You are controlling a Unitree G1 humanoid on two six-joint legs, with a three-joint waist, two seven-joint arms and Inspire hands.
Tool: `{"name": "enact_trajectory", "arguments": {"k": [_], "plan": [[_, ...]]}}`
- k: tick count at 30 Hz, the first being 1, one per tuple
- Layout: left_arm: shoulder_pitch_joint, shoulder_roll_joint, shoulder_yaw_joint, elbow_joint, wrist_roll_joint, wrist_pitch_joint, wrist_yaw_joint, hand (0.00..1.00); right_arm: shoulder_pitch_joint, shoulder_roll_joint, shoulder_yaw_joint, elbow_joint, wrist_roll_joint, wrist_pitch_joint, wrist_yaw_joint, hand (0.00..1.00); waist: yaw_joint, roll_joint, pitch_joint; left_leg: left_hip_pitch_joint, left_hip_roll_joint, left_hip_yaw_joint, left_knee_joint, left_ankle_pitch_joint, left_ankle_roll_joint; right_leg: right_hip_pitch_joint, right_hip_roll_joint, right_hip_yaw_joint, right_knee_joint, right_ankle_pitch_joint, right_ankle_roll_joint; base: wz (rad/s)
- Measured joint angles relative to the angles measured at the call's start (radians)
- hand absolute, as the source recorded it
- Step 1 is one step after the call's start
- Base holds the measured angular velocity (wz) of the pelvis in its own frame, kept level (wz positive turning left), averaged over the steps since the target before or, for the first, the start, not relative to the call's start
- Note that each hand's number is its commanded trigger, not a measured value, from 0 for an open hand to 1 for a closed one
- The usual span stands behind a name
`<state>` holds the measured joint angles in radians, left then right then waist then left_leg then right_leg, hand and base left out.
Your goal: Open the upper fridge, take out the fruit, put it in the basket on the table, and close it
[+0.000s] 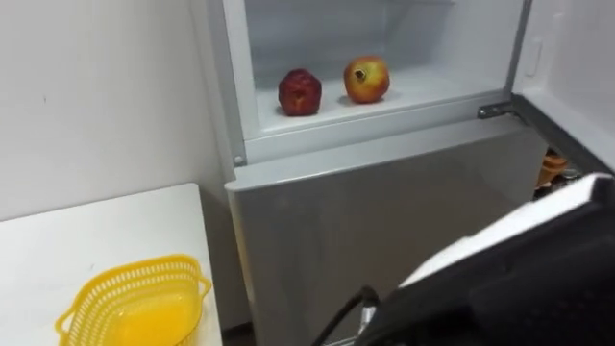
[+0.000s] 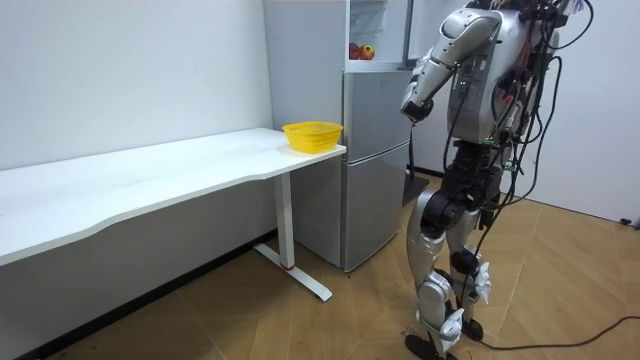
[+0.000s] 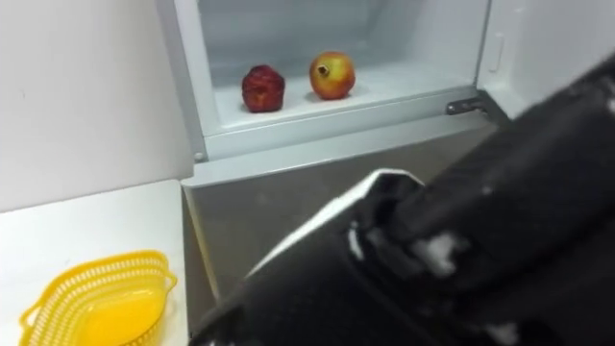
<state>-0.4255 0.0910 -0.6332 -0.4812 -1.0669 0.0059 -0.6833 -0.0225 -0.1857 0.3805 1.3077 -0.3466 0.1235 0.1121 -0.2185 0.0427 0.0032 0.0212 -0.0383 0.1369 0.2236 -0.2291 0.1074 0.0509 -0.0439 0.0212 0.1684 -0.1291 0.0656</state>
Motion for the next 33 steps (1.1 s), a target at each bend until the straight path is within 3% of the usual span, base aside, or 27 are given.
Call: {"name": "enact_trajectory", "arguments": {"k": [8,11,17,20,22,23,24,25,27,28,29,31,33], "plan": [[0.000,-0.002,-0.008,0.031,0.001,0.034,-0.035,0.00,-0.001,0.000,-0.003,0.002,-0.006,0.002,-0.012,0.00,0.002,-0.001,0.0007,-0.008,0.012,0.000,0.015,-0.003,-0.012,-0.001,0.012,0.001,0.001,-0.002,-0.006,0.00],[0.000,-0.002,0.003,0.031,0.002,0.037,-0.045,0.00,-0.001,0.001,-0.003,0.002,-0.009,0.000,-0.012,0.00,0.006,-0.007,0.0043,-0.001,0.016,0.012,0.012,-0.003,-0.015,0.000,0.013,0.003,0.002,-0.006,-0.012,-0.09],[0.005,0.003,0.099,-0.020,0.042,0.026,0.000,0.00,0.009,0.000,-0.024,0.025,0.006,-0.027,-0.051,0.00,0.054,-0.010,0.0066,0.010,0.021,0.025,0.005,-0.005,-0.020,-0.001,0.019,0.004,0.003,-0.007,-0.016,-0.08],[0.050,0.053,0.276,-0.127,0.192,0.000,0.090,0.00,0.071,-0.001,-0.119,0.021,0.036,-0.069,-0.101,0.00,0.133,-0.004,0.0016,0.035,0.025,0.037,-0.020,0.001,-0.030,0.004,0.024,0.001,0.004,-0.009,-0.021,-0.16],[0.142,0.130,0.549,-0.218,0.305,-0.045,0.191,0.00,0.145,0.000,-0.218,0.011,0.036,-0.111,-0.129,0.00,0.204,0.004,-0.0037,0.049,0.027,0.038,-0.037,0.006,-0.038,0.010,0.026,-0.022,0.003,-0.016,-0.036,-0.10],[0.178,0.145,0.625,-0.231,0.332,-0.062,0.226,0.00,0.165,0.002,-0.253,0.002,0.031,-0.119,-0.133,0.00,0.219,0.006,-0.0049,0.054,0.028,0.036,-0.041,0.008,-0.040,0.012,0.027,-0.026,0.004,-0.019,-0.039,0.09],[0.244,0.163,0.766,-0.246,0.389,-0.094,0.313,0.00,0.209,0.006,-0.318,-0.020,0.024,-0.132,-0.139,0.00,0.249,0.007,-0.0069,0.064,0.029,0.030,-0.048,0.009,-0.043,0.016,0.028,-0.033,0.004,-0.024,-0.044,0.18],[0.297,0.157,0.875,-0.245,0.445,-0.128,0.407,0.00,0.243,0.007,-0.355,-0.030,0.024,-0.140,-0.150,0.00,0.278,0.007,-0.0075,0.068,0.030,0.020,-0.053,0.012,-0.048,0.020,0.029,-0.048,0.002,-0.026,-0.046,0.17],[0.365,0.135,1.017,-0.245,0.587,-0.163,0.529,0.00,0.266,0.017,-0.396,-0.021,0.024,-0.146,-0.164,0.00,0.320,0.004,-0.0110,0.076,0.031,0.012,-0.058,0.014,-0.052,0.027,0.033,-0.053,0.002,-0.028,-0.049,0.12],[0.390,0.121,1.079,-0.244,0.667,-0.174,0.604,0.00,0.278,0.026,-0.415,-0.016,0.024,-0.147,-0.165,0.00,0.335,-0.006,-0.0080,0.086,0.027,-0.008,-0.057,0.012,-0.055,0.039,0.034,-0.063,-0.002,-0.029,-0.050,0.21],[0.398,0.116,1.099,-0.244,0.704,-0.182,0.645,0.00,0.281,0.030,-0.422,-0.013,0.024,-0.147,-0.165,0.00,0.337,-0.014,-0.0078,0.090,0.028,-0.013,-0.058,0.012,-0.056,0.042,0.034,-0.070,-0.001,-0.032,-0.051,0.39],[0.416,0.105,1.160,-0.244,0.798,-0.209,0.804,0.00,0.281,0.039,-0.447,-0.018,0.024,-0.148,-0.167,0.00,0.337,-0.030,-0.0156,0.101,0.027,-0.044,-0.057,0.010,-0.059,0.064,0.034,-0.100,-0.001,-0.034,-0.050,0.36],[0.416,0.105,1.204,-0.242,0.825,-0.223,0.902,0.00,0.281,0.042,-0.473,-0.029,0.017,-0.153,-0.168,0.00,0.335,-0.033,-0.0155,0.116,0.027,-0.058,-0.060,0.009,-0.059,0.082,0.033,-0.107,0.000,-0.034,-0.050,0.19]]}}
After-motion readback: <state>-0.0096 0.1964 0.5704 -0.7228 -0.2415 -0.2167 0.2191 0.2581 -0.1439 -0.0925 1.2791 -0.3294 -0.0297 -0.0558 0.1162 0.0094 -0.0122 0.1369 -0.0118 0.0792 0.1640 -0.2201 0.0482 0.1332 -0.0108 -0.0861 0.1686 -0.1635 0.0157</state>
